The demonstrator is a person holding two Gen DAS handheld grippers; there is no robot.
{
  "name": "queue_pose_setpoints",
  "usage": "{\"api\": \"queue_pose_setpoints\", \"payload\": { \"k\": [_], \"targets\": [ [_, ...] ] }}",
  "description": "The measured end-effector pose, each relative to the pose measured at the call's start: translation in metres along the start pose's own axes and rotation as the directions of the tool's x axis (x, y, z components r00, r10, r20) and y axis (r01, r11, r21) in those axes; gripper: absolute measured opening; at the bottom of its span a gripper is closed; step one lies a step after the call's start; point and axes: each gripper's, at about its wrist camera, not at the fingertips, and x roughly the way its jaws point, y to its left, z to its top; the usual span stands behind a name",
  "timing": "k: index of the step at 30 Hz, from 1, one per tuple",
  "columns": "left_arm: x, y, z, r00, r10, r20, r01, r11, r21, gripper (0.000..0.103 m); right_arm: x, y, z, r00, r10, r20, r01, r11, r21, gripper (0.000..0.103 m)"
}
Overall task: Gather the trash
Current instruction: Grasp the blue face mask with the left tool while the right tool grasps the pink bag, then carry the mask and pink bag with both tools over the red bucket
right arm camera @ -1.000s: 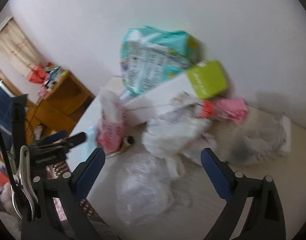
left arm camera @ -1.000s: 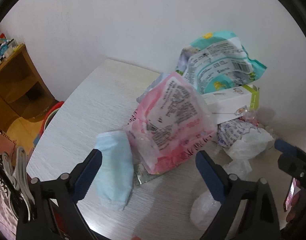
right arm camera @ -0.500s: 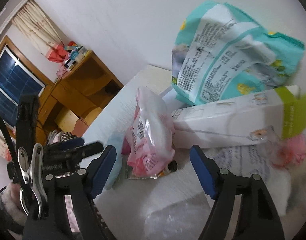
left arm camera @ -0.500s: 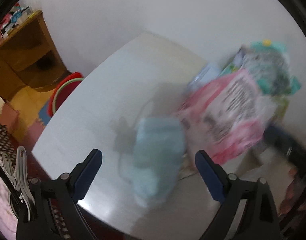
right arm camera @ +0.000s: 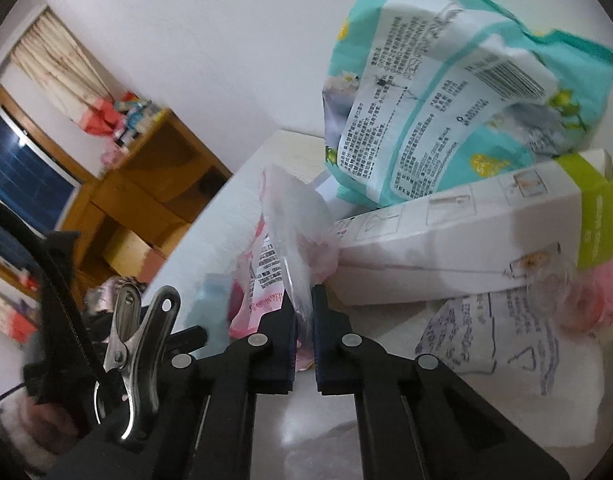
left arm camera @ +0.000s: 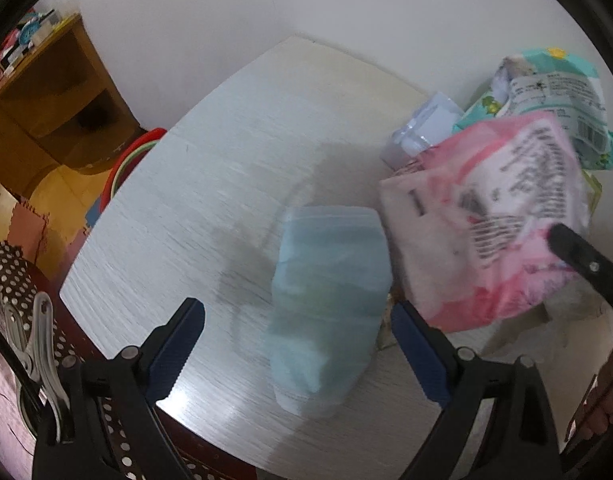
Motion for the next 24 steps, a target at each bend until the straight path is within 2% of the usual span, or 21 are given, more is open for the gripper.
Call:
{"api": "queue_pose_setpoints", "payload": {
  "k": [6,10,12,14,15,16,18,20,24],
  "targets": [
    [0.015,-0.001,-0.007,0.999,-0.034,-0.043,0.033,0.999,-0.014,0.097,-0.022,0.004,0.002,0.999,0.027,0.042,-0.027,1.0,-0.001,0.006],
    [0.025,-0.003,-0.012,0.997,-0.018,-0.072,0.017,1.0,-0.019,0.094,-0.042,0.013,0.0,0.997,0.029,0.067,-0.027,0.999,-0.023,0.006],
    [0.027,-0.001,-0.014,0.996,-0.009,-0.093,0.006,0.999,-0.035,0.078,-0.05,0.016,-0.001,0.997,0.026,0.078,-0.023,0.999,-0.031,0.006],
    [0.027,0.001,-0.016,0.994,-0.02,-0.104,0.016,0.999,-0.033,0.055,-0.058,0.018,-0.003,0.996,0.032,0.089,-0.029,0.999,-0.034,0.006],
    [0.026,0.0,-0.018,0.994,-0.024,-0.105,0.023,1.0,-0.019,0.048,-0.061,0.017,-0.003,0.995,0.033,0.094,-0.03,0.999,-0.036,0.006],
    [0.025,0.0,-0.019,0.994,-0.017,-0.104,0.016,1.0,-0.01,0.03,-0.062,0.019,-0.002,0.994,0.033,0.1,-0.029,0.999,-0.039,0.006],
    [0.021,0.001,-0.021,0.996,-0.004,-0.094,0.004,1.0,0.003,0.024,-0.063,0.022,-0.001,0.993,0.039,0.111,-0.034,0.999,-0.041,0.006],
    [0.009,-0.001,-0.027,0.996,-0.03,-0.078,0.03,1.0,0.002,0.021,-0.062,0.02,-0.005,0.992,0.043,0.116,-0.04,0.999,-0.03,0.006],
    [-0.017,0.004,-0.028,0.998,-0.061,0.009,0.061,0.998,-0.02,0.019,-0.058,0.024,-0.006,0.993,0.042,0.108,-0.04,0.999,-0.016,0.006]
  ]
}}
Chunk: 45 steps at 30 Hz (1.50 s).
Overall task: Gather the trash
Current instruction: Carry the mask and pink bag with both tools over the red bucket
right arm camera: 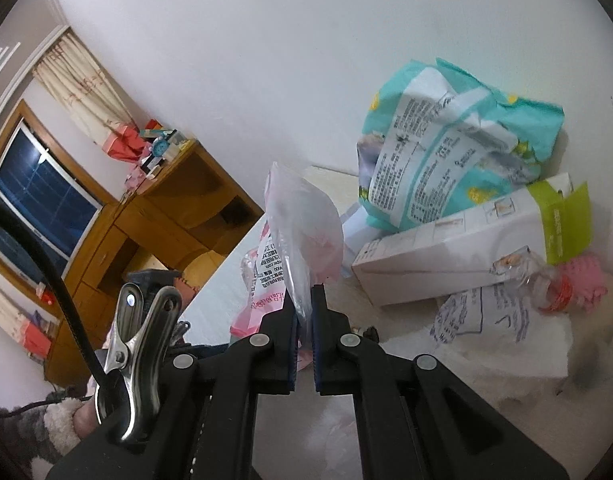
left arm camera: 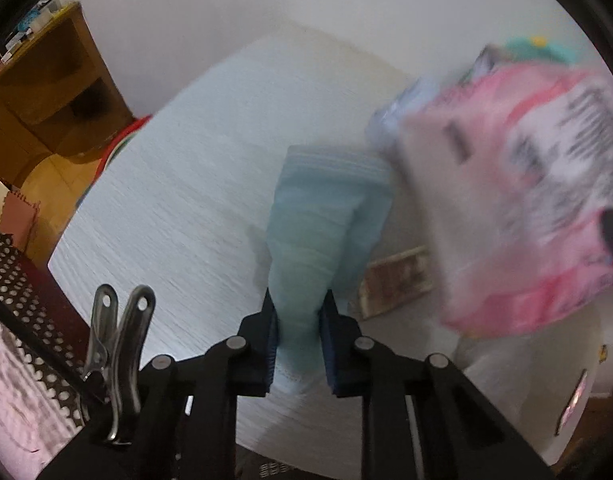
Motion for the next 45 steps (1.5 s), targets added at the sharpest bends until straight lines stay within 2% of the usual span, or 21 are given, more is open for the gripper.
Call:
{"api": "queue_pose_setpoints", "payload": {
  "k": [11,16,20,25,30,38,45],
  "targets": [
    [-0.052,-0.023,-0.011,0.997,0.023,0.08,-0.026,0.999,0.035,0.018,-0.006,0.021,-0.004,1.0,0.0,0.008,0.0,0.996,-0.09,0.006],
    [-0.086,-0.034,-0.021,0.992,0.029,0.122,-0.033,0.999,0.023,0.018,-0.005,0.028,0.0,1.0,0.02,0.006,-0.02,0.996,-0.081,0.006],
    [-0.104,-0.028,-0.02,0.989,0.027,0.146,-0.029,1.0,0.01,0.018,-0.001,0.038,0.009,0.999,0.029,0.014,-0.028,0.996,-0.083,0.006],
    [-0.124,0.003,0.0,0.986,0.023,0.167,-0.017,0.999,-0.036,0.018,0.022,0.061,0.031,0.999,0.036,0.017,-0.034,0.995,-0.091,0.006],
    [-0.139,0.051,0.033,0.984,0.014,0.18,-0.003,0.998,-0.061,0.018,0.053,0.096,0.054,0.999,0.032,0.019,-0.03,0.993,-0.117,0.006],
    [-0.138,0.11,0.07,0.984,-0.012,0.18,0.028,0.996,-0.087,0.018,0.107,0.146,0.082,1.0,0.01,0.004,-0.009,0.988,-0.157,0.006],
    [-0.117,0.168,0.106,0.984,-0.044,0.173,0.064,0.992,-0.113,0.018,0.152,0.175,0.105,1.0,-0.017,-0.014,0.014,0.985,-0.17,0.006]
  ]
}}
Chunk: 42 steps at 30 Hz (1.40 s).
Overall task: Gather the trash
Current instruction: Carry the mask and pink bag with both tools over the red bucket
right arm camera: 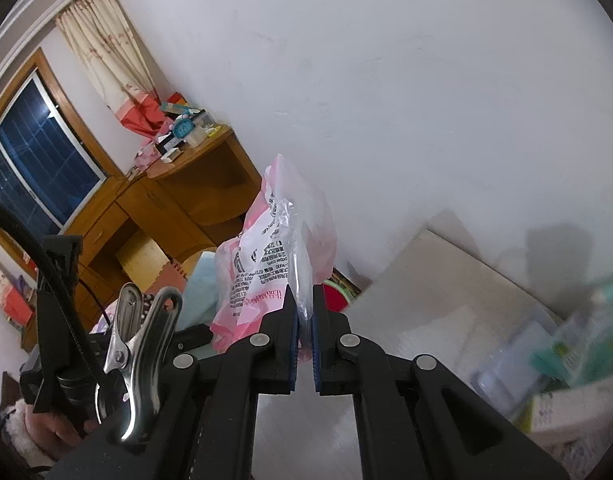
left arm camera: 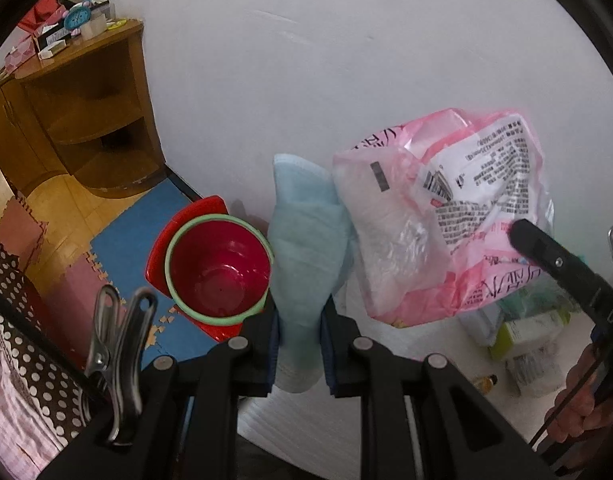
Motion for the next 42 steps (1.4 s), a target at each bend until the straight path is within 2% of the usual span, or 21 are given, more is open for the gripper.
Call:
{"api": "queue_pose_setpoints", "payload": {
  "k": [5,9,16,19,21,25,27,31,34,35,36,37,38,39,40,42],
  "targets": [
    [0.016,0.028,0.02,1.0,-0.022,-0.021,0.022,1.0,-0.011,0.018,0.025,0.016,0.018,1.0,-0.02,-0.009,0.02,1.0,-0.014,0.006],
    [0.029,0.047,0.034,0.999,-0.022,-0.024,0.022,1.0,0.0,0.018,0.041,0.012,0.03,1.0,-0.03,-0.01,0.03,0.999,0.024,0.006],
    [0.076,0.081,0.042,0.996,-0.039,-0.084,0.034,0.997,-0.069,0.018,0.095,0.011,0.042,0.989,-0.075,-0.126,0.078,0.997,0.024,0.006],
    [0.107,0.097,0.038,0.99,-0.041,-0.137,0.026,0.993,-0.113,0.018,0.13,0.02,0.046,0.974,-0.109,-0.199,0.106,0.994,-0.024,0.006],
    [0.13,0.111,0.035,0.985,-0.056,-0.163,0.03,0.987,-0.159,0.018,0.165,0.03,0.049,0.956,-0.135,-0.262,0.124,0.991,-0.057,0.006],
    [0.173,0.14,0.027,0.981,-0.066,-0.184,0.019,0.969,-0.248,0.019,0.225,0.034,0.047,0.925,-0.161,-0.345,0.152,0.987,-0.054,0.006],
    [0.202,0.158,0.02,0.976,-0.052,-0.211,-0.012,0.957,-0.29,0.019,0.263,0.032,0.043,0.898,-0.198,-0.393,0.187,0.98,-0.066,0.006],
    [0.246,0.187,0.006,0.965,-0.048,-0.259,-0.048,0.934,-0.354,0.019,0.329,0.027,0.038,0.822,-0.224,-0.523,0.231,0.971,-0.054,0.006],
    [0.278,0.202,-0.002,0.95,-0.05,-0.309,-0.076,0.921,-0.382,0.019,0.372,0.036,0.035,0.793,-0.273,-0.545,0.218,0.962,-0.166,0.006],
    [0.284,0.202,-0.002,0.947,-0.048,-0.318,-0.082,0.92,-0.383,0.02,0.391,0.037,0.03,0.772,-0.292,-0.564,0.215,0.956,-0.199,0.006],
    [0.294,0.202,-0.005,0.941,-0.043,-0.335,-0.092,0.922,-0.375,0.02,0.405,0.035,0.023,0.748,-0.306,-0.589,0.215,0.951,-0.22,0.006],
    [0.301,0.203,-0.007,0.937,-0.037,-0.347,-0.099,0.925,-0.368,0.02,0.424,0.034,0.011,0.709,-0.323,-0.627,0.211,0.945,-0.249,0.006],
    [0.309,0.202,-0.009,0.932,-0.031,-0.362,-0.107,0.928,-0.356,0.02,0.435,0.032,0.002,0.686,-0.338,-0.644,0.209,0.94,-0.27,0.006],
    [0.319,0.2,-0.013,0.921,-0.023,-0.389,-0.12,0.933,-0.339,0.02,0.449,0.029,-0.013,0.646,-0.368,-0.669,0.209,0.928,-0.308,0.006],
    [0.326,0.198,-0.016,0.914,-0.022,-0.405,-0.124,0.935,-0.331,0.02,0.458,0.024,-0.023,0.616,-0.382,-0.688,0.207,0.922,-0.327,0.006],
    [0.336,0.195,-0.022,0.908,-0.037,-0.417,-0.11,0.94,-0.322,0.02,0.474,0.017,-0.043,0.559,-0.406,-0.723,0.212,0.913,-0.349,0.006]
  ]
}}
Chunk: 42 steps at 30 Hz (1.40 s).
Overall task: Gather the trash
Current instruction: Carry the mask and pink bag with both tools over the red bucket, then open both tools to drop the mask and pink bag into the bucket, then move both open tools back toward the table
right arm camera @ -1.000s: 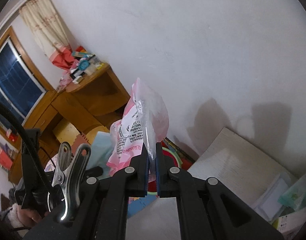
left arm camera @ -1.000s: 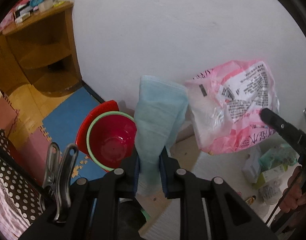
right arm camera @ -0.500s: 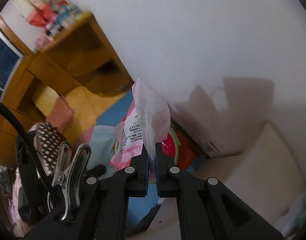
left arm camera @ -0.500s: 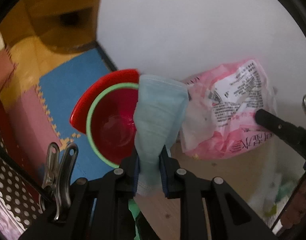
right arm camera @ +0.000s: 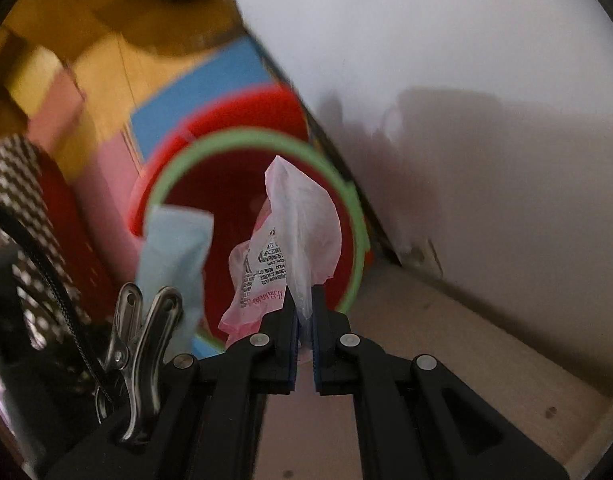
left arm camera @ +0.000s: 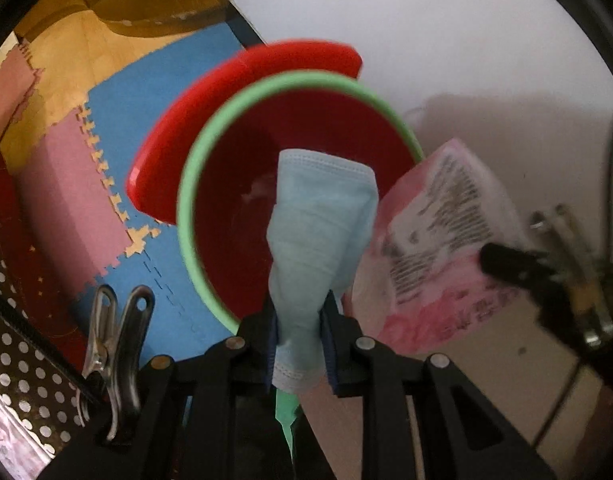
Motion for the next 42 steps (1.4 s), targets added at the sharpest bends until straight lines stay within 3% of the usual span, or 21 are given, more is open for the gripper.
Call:
{"api": "queue_pose_setpoints", "payload": {
  "k": [12,14,18,21,27,29,32,37,42],
  "targets": [
    [0.053,0.002,-0.012,0.994,0.045,-0.102,-0.041,0.998,0.037,0.023,0.07,-0.005,-0.001,0.996,-0.007,-0.087,0.006,1.0,-0.007,0.007],
    [0.055,0.008,-0.014,0.993,0.051,-0.109,-0.048,0.998,0.033,0.033,0.077,-0.004,0.0,0.995,0.003,-0.096,-0.002,1.0,0.011,0.007],
    [0.054,0.009,-0.014,0.993,0.025,-0.115,-0.021,0.999,0.03,0.044,0.084,0.001,0.005,0.996,0.008,-0.089,-0.007,1.0,0.01,0.007],
    [0.051,0.008,-0.012,0.993,0.026,-0.116,-0.022,0.999,0.036,0.06,0.09,0.003,0.006,0.995,-0.004,-0.098,0.004,1.0,0.003,0.007],
    [0.033,0.012,-0.01,0.995,0.04,-0.094,-0.038,0.999,0.015,0.073,0.098,0.007,0.005,0.991,0.056,-0.118,-0.051,0.998,0.046,0.034],
    [0.029,0.015,-0.01,0.995,0.049,-0.084,-0.048,0.999,0.017,0.074,0.098,0.004,0.004,0.993,0.063,-0.104,-0.057,0.997,0.057,0.051],
    [0.017,0.015,-0.008,0.996,0.055,-0.065,-0.054,0.998,0.019,0.075,0.093,0.003,0.003,0.995,0.06,-0.085,-0.054,0.996,0.068,0.069],
    [-0.013,0.017,-0.001,0.999,0.047,-0.007,-0.047,0.999,0.001,0.075,0.068,0.006,0.002,0.996,0.067,-0.057,-0.062,0.995,0.082,0.074],
    [-0.048,0.027,0.01,0.998,0.037,0.058,-0.036,0.999,-0.031,0.075,0.034,0.012,0.006,0.991,0.133,0.033,-0.136,0.985,0.107,0.075]
  ]
}}
